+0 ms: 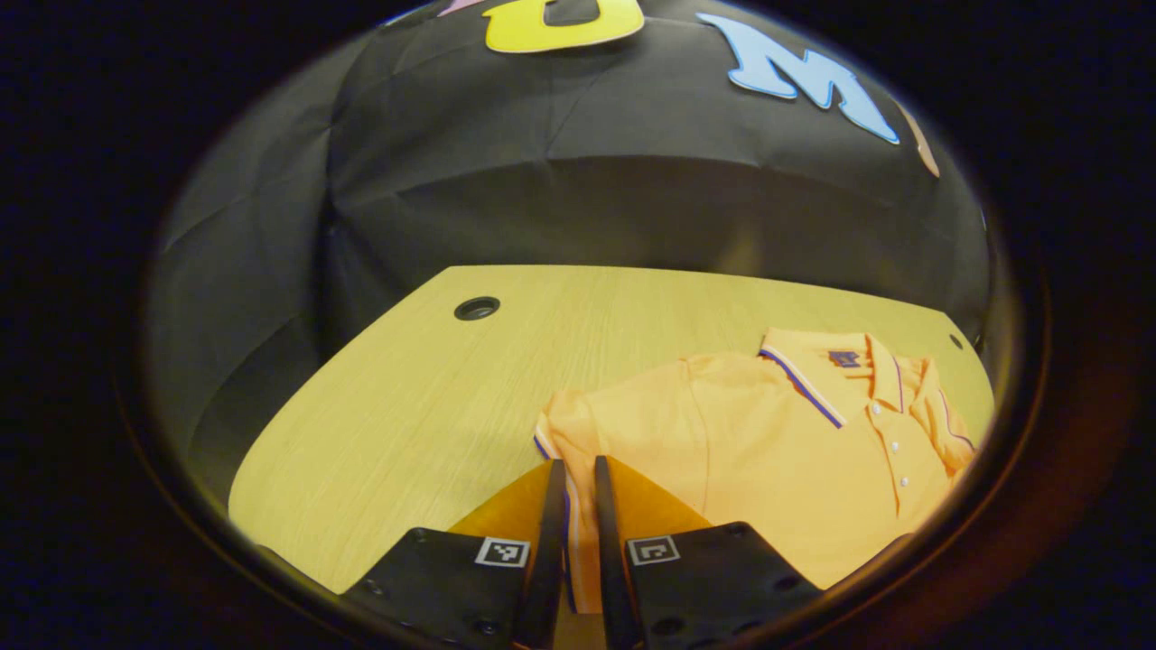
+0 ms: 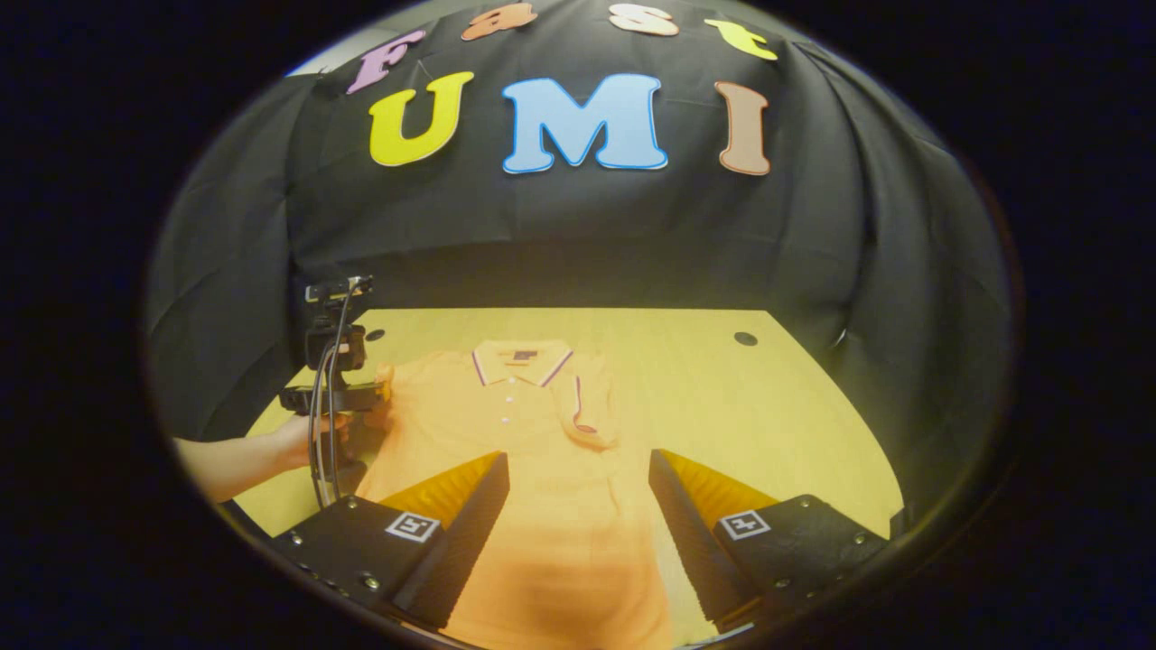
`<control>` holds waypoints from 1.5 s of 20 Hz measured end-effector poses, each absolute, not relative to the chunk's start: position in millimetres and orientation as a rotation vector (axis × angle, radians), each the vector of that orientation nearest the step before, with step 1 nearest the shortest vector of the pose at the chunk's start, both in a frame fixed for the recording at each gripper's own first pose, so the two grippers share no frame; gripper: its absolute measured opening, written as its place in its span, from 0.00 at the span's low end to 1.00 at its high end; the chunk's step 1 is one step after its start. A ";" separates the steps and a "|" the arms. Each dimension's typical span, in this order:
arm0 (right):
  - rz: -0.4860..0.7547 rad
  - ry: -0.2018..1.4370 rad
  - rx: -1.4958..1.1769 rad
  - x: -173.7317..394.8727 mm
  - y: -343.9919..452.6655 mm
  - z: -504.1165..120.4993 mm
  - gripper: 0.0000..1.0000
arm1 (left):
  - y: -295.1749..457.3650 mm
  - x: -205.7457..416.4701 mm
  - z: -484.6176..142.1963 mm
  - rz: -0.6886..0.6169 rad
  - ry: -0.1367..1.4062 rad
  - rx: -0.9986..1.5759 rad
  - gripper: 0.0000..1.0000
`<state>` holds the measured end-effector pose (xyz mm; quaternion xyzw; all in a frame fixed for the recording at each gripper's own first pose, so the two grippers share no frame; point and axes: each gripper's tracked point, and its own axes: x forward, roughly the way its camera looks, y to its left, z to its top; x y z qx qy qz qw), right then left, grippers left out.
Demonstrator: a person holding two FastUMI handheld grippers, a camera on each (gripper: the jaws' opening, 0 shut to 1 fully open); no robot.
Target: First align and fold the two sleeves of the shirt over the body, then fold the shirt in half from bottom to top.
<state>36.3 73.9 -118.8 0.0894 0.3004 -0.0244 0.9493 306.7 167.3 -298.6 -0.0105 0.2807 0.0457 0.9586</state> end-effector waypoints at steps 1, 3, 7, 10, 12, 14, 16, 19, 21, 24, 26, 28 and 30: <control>-0.051 0.617 0.191 35.2 73.8 -121.5 0.96 | 168.4 308.2 -298.8 0.084 0.577 -0.010 0.13; -0.053 0.624 0.208 33.8 73.1 -122.9 0.96 | 167.3 308.8 -296.4 0.074 0.584 0.007 0.13; -0.067 0.618 0.194 29.6 66.6 -121.4 0.97 | 160.3 305.7 -277.3 0.075 0.558 0.019 0.07; -0.073 0.622 0.211 26.5 65.6 -122.2 0.96 | 138.6 307.6 -255.6 0.038 0.519 0.028 0.06; -0.075 0.623 0.225 25.8 64.9 -122.0 0.96 | 120.3 311.1 -242.2 0.006 0.494 0.043 0.06; -0.076 0.624 0.221 24.6 63.5 -122.5 0.96 | 103.2 311.1 -236.7 -0.024 0.490 0.053 0.06; -0.077 0.623 0.220 23.3 63.2 -122.3 0.96 | 83.4 310.6 -236.8 -0.056 0.494 0.066 0.06; -0.082 0.623 0.220 20.9 62.4 -121.5 0.96 | 56.4 308.8 -238.1 -0.101 0.493 0.100 0.06; -0.089 0.627 0.226 19.6 60.5 -123.2 0.96 | 41.5 306.2 -244.5 -0.134 0.503 0.142 0.06; -0.108 0.633 0.241 14.7 58.0 -126.1 0.97 | 17.9 298.8 -257.9 -0.202 0.528 0.171 0.06; -0.126 0.635 0.246 10.2 58.4 -129.0 0.96 | 10.9 295.4 -265.6 -0.222 0.543 0.181 0.07; -0.142 0.643 0.242 5.2 57.5 -133.7 0.96 | 7.6 293.0 -269.1 -0.232 0.557 0.168 0.12; -0.152 0.646 0.241 2.6 58.9 -138.4 0.96 | 8.2 291.5 -272.9 -0.233 0.567 0.166 0.20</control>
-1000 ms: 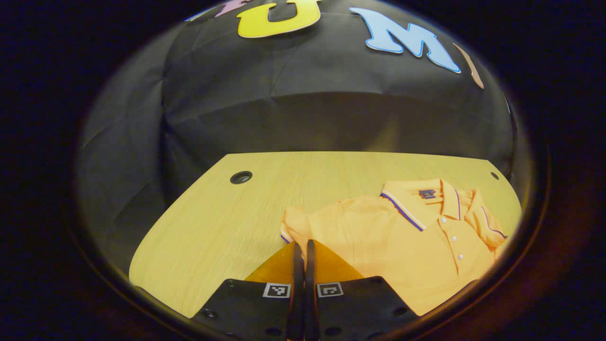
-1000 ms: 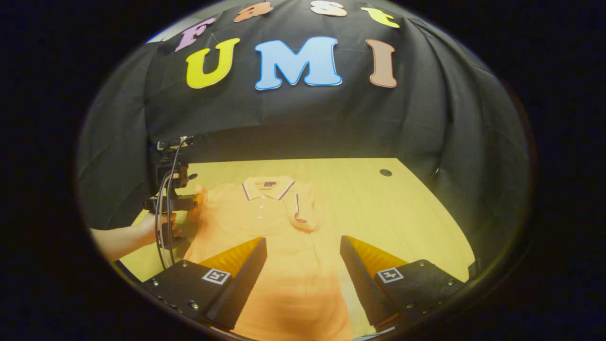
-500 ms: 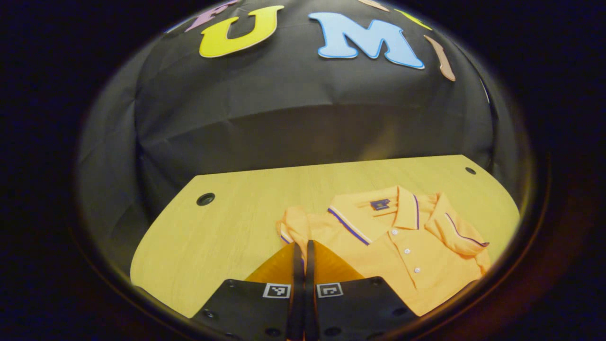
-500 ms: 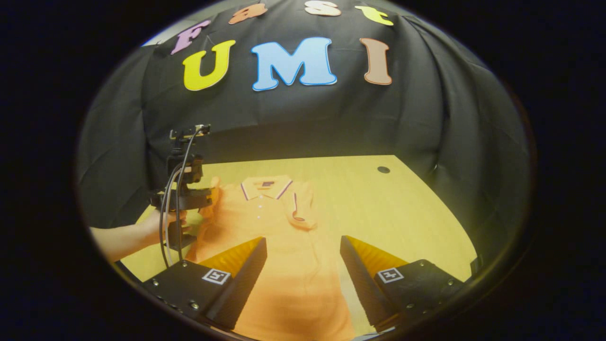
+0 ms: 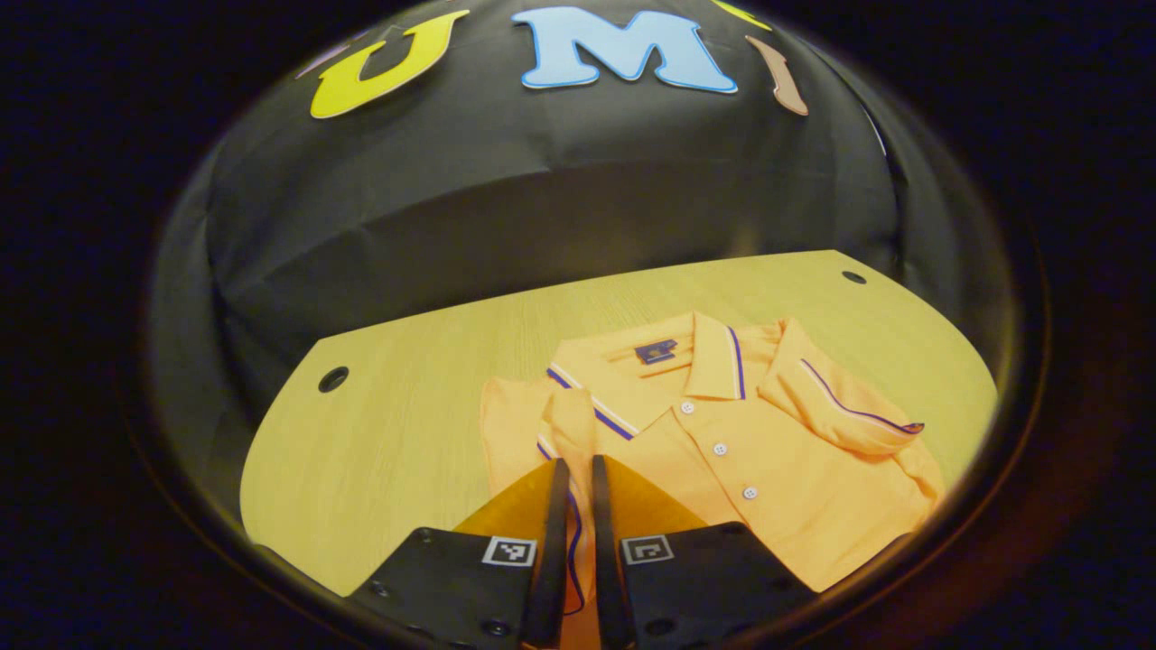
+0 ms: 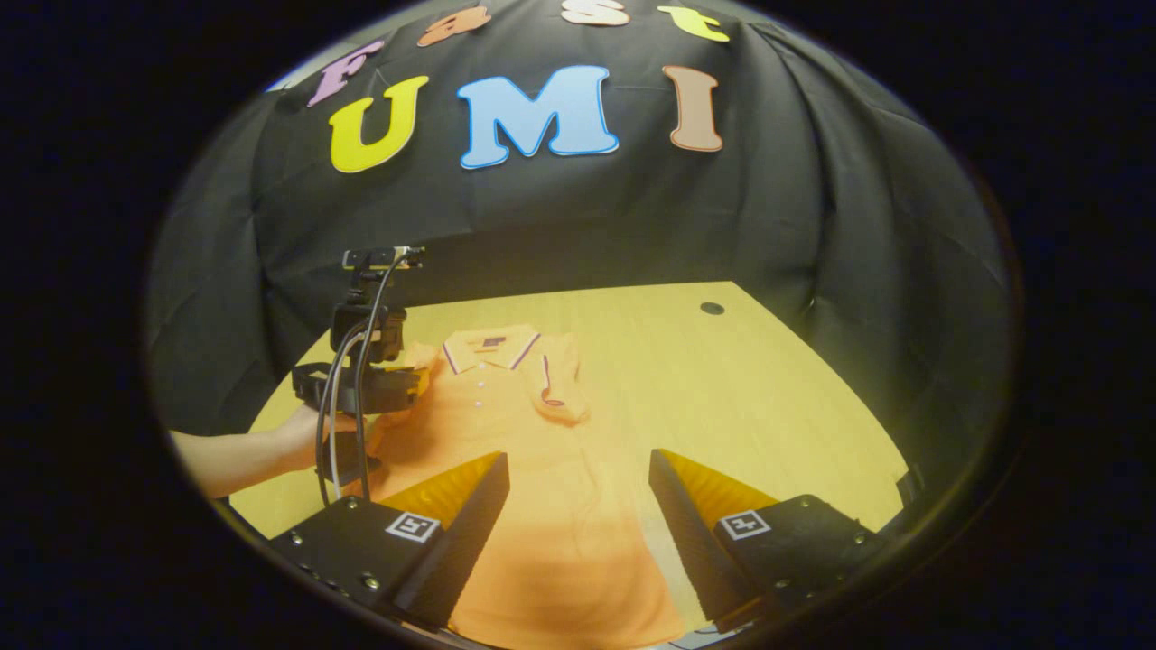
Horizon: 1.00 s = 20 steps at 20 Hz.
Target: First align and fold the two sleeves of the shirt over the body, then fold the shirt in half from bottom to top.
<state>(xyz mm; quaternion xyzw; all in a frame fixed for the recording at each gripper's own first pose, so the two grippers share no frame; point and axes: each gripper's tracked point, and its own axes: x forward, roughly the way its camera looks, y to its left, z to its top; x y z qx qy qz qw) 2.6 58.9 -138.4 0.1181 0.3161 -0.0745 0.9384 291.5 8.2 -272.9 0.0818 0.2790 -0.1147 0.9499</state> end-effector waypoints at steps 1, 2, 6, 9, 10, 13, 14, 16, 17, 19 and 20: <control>-0.150 0.649 0.242 0.4 59.8 -142.1 0.96 | 4.4 287.5 -273.5 -0.247 0.574 0.153 0.24; -0.145 0.650 0.241 -0.6 61.2 -143.0 0.96 | 4.1 284.9 -271.7 -0.250 0.575 0.146 0.36; -0.132 0.640 0.238 -3.6 59.2 -146.7 0.96 | 2.9 266.8 -260.6 -0.267 0.547 0.162 0.77; -0.111 0.644 0.228 -9.1 55.8 -150.1 0.96 | 5.1 247.0 -251.0 -0.258 0.540 0.151 0.92; -0.100 0.642 0.217 -12.3 54.0 -152.5 0.96 | 3.5 236.4 -248.3 -0.260 0.541 0.132 0.92; -0.066 0.645 0.186 -25.5 50.7 -158.5 0.96 | 2.9 205.9 -243.1 -0.255 0.543 0.094 0.92; -0.054 0.645 0.182 -29.7 50.5 -159.8 0.96 | 2.9 193.7 -241.6 -0.256 0.543 0.085 0.92; -0.033 0.641 0.184 -38.5 50.9 -161.6 0.96 | 3.6 166.5 -239.1 -0.260 0.547 0.077 0.92; -0.024 0.641 0.184 -43.4 50.5 -163.0 0.96 | 5.9 154.1 -239.2 -0.256 0.542 0.079 0.96; -0.010 0.642 0.187 -54.9 51.0 -168.4 0.96 | 10.9 124.4 -239.7 -0.246 0.547 0.077 0.98; 0.008 0.645 0.192 -66.1 53.0 -174.1 0.96 | 17.9 96.7 -241.2 -0.228 0.559 0.069 0.96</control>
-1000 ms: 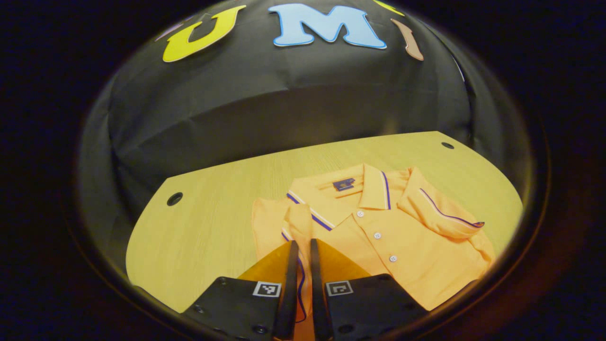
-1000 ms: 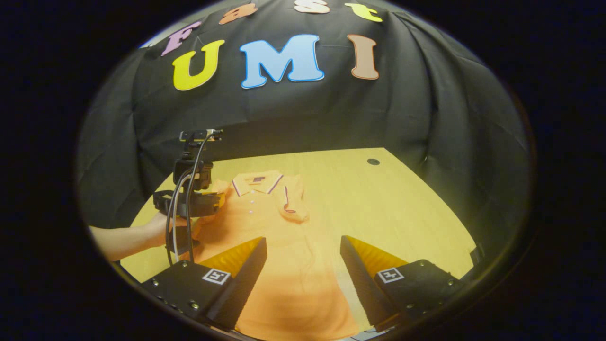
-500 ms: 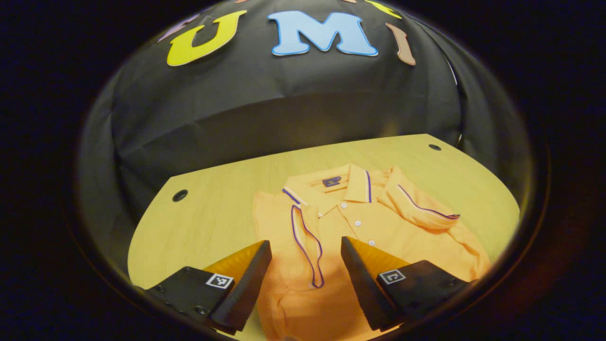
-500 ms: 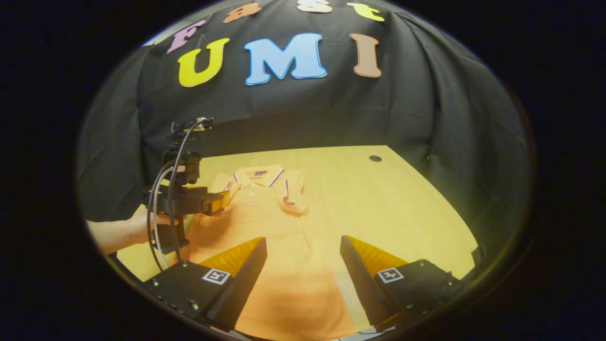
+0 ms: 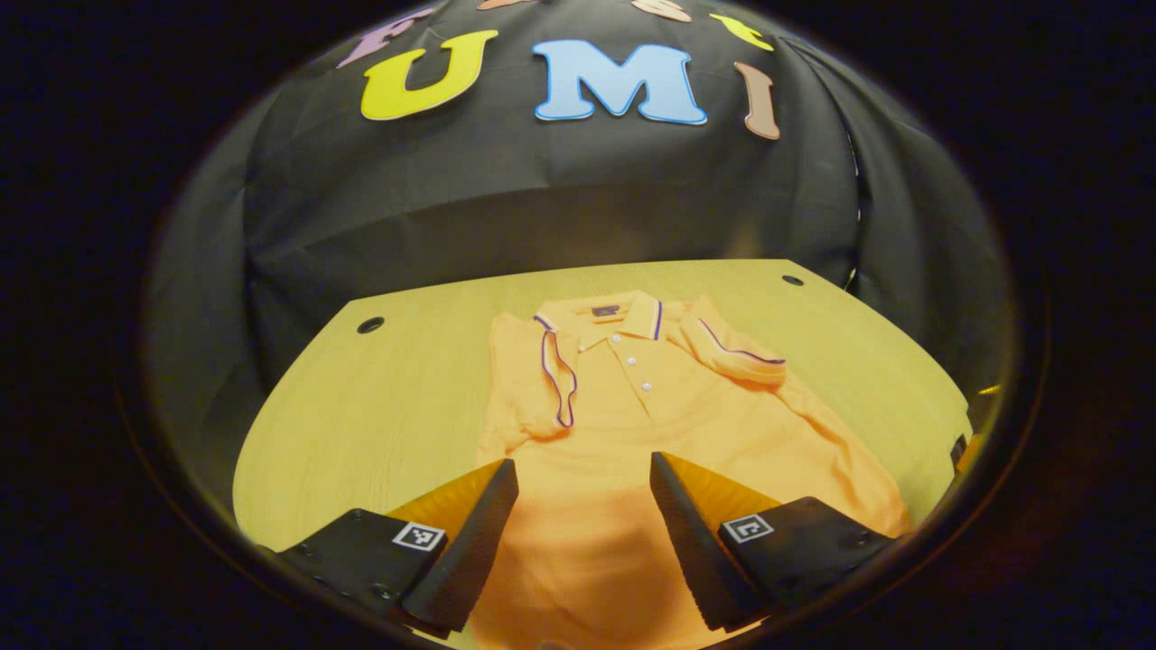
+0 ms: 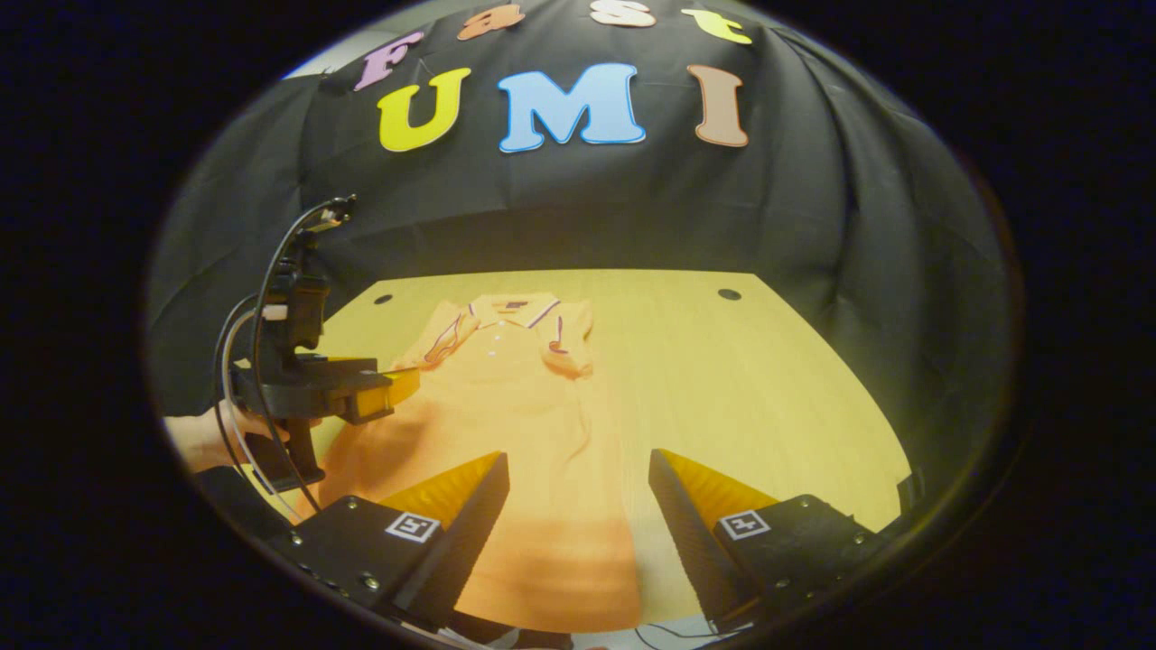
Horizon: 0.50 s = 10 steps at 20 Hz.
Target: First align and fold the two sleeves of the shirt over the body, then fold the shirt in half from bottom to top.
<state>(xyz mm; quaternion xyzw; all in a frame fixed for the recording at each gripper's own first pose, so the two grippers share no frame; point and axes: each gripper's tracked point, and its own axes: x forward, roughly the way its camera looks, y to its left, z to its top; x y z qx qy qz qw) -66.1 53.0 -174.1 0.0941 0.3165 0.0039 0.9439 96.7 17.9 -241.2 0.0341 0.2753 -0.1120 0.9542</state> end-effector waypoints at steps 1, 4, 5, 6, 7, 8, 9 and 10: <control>0.025 0.650 0.193 -75.2 54.8 -178.8 0.96 | 22.7 77.2 -241.8 -0.213 0.568 0.053 0.96; 0.074 0.666 0.188 -93.9 59.6 -189.6 0.96 | 40.0 34.5 -242.8 -0.164 0.585 0.032 1.00; 0.088 0.670 0.183 -100.0 60.6 -193.2 0.96 | 44.9 21.3 -242.5 -0.150 0.586 0.034 1.00; 0.098 0.676 0.177 -104.8 60.8 -196.5 0.96 | 49.5 9.1 -242.7 -0.140 0.588 0.037 0.96; 0.104 0.682 0.172 -109.7 60.4 -199.9 0.96 | 51.5 -3.7 -246.0 -0.133 0.594 0.040 0.96; 0.111 0.691 0.172 -113.0 61.8 -203.2 0.96 | 53.2 -15.4 -247.8 -0.135 0.599 0.041 1.00; 0.114 0.700 0.174 -117.7 62.7 -207.2 0.96 | 54.5 -25.6 -249.7 -0.139 0.604 0.044 1.00; 0.114 0.710 0.181 -120.3 63.5 -210.0 0.96 | 56.1 -35.1 -252.2 -0.145 0.610 0.050 1.00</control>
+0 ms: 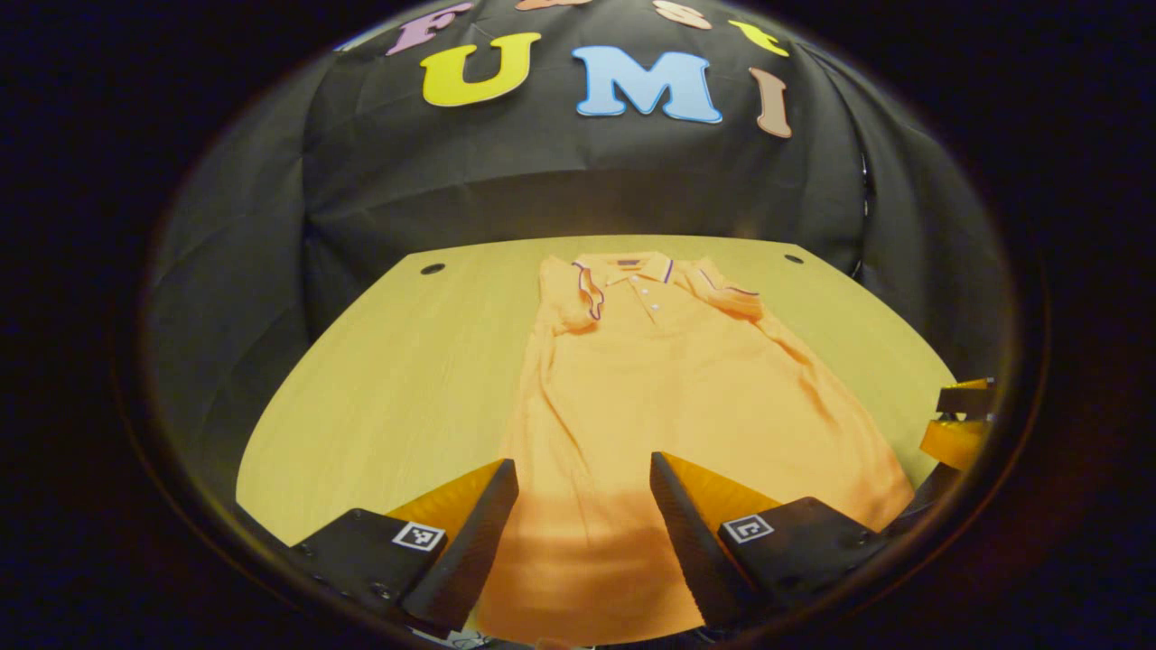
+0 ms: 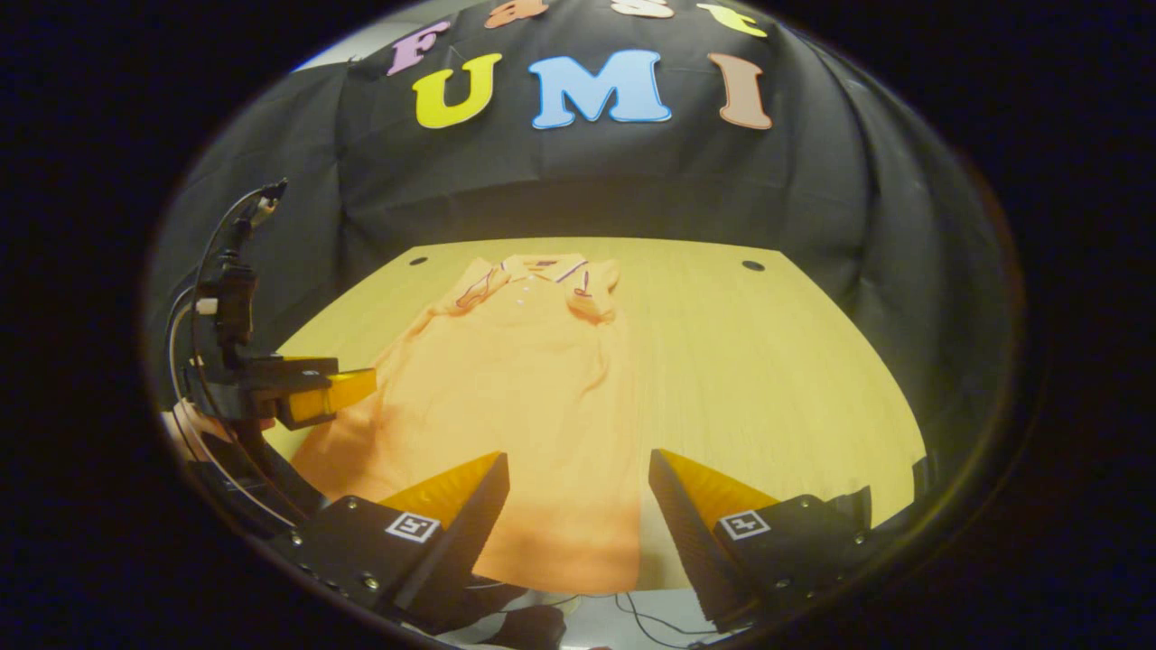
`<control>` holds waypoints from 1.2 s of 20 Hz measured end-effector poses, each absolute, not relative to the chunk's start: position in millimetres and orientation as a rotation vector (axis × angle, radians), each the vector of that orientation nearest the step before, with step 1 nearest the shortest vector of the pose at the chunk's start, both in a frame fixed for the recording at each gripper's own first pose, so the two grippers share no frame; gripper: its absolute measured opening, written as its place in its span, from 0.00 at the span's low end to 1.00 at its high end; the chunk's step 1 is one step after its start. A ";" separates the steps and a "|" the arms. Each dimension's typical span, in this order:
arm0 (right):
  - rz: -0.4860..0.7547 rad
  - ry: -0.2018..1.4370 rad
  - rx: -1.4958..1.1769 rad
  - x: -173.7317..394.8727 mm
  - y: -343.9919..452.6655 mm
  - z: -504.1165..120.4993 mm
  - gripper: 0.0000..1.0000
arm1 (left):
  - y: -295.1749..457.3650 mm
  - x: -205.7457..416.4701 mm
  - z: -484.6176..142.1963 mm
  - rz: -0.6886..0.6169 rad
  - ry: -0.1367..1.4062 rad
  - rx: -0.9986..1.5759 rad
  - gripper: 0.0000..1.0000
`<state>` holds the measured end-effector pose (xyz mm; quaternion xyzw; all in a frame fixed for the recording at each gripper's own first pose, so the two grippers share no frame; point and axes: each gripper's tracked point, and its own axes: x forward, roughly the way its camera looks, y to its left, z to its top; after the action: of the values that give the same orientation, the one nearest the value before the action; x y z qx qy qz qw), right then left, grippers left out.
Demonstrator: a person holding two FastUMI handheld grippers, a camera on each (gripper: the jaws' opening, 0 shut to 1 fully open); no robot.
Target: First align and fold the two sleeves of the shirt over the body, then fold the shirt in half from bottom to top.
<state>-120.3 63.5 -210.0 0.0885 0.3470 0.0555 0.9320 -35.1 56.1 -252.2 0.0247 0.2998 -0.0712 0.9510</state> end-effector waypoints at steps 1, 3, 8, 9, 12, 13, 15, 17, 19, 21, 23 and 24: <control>0.112 0.717 0.189 -122.9 65.6 -211.9 0.96 | 57.8 -43.8 -256.1 -0.152 0.615 0.055 1.00; 0.104 0.730 0.187 -128.0 67.6 -216.4 0.96 | 57.3 -61.0 -262.1 -0.177 0.630 0.040 1.00; 0.046 0.793 0.183 -133.3 65.2 -240.3 0.97 | 77.9 -93.3 -281.3 -0.174 0.689 -0.011 0.96; 0.033 0.811 0.186 -135.6 63.9 -246.3 0.97 | 81.8 -98.6 -284.8 -0.176 0.701 -0.006 0.95; 0.013 0.860 0.196 -138.1 66.0 -262.1 0.97 | 91.3 -111.2 -296.0 -0.206 0.727 0.011 0.96; 0.008 0.876 0.197 -140.3 66.3 -266.3 0.97 | 89.6 -115.6 -299.7 -0.228 0.738 0.002 0.94; -0.005 0.900 0.199 -144.0 66.3 -271.1 0.97 | 95.0 -120.4 -300.2 -0.244 0.736 0.000 0.94; -0.013 0.930 0.197 -150.8 66.3 -277.7 0.97 | 95.1 -120.8 -299.6 -0.255 0.731 -0.003 0.93; -0.017 0.945 0.200 -154.3 68.3 -282.0 0.97 | 94.6 -125.5 -300.5 -0.267 0.729 0.000 0.96; -0.021 0.955 0.203 -159.6 68.6 -283.5 0.97 | 92.3 -132.2 -298.4 -0.283 0.723 -0.001 0.94; -0.020 0.956 0.208 -161.5 70.5 -283.4 0.97 | 88.7 -138.7 -299.7 -0.297 0.729 -0.007 0.96; -0.017 0.958 0.206 -163.7 70.7 -282.7 0.97 | 89.9 -141.9 -300.6 -0.296 0.727 -0.006 0.96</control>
<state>-163.7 70.7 -282.7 0.0991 0.4600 -0.0084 0.8824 -141.9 89.9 -300.6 -0.0030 0.3545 -0.1444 0.9239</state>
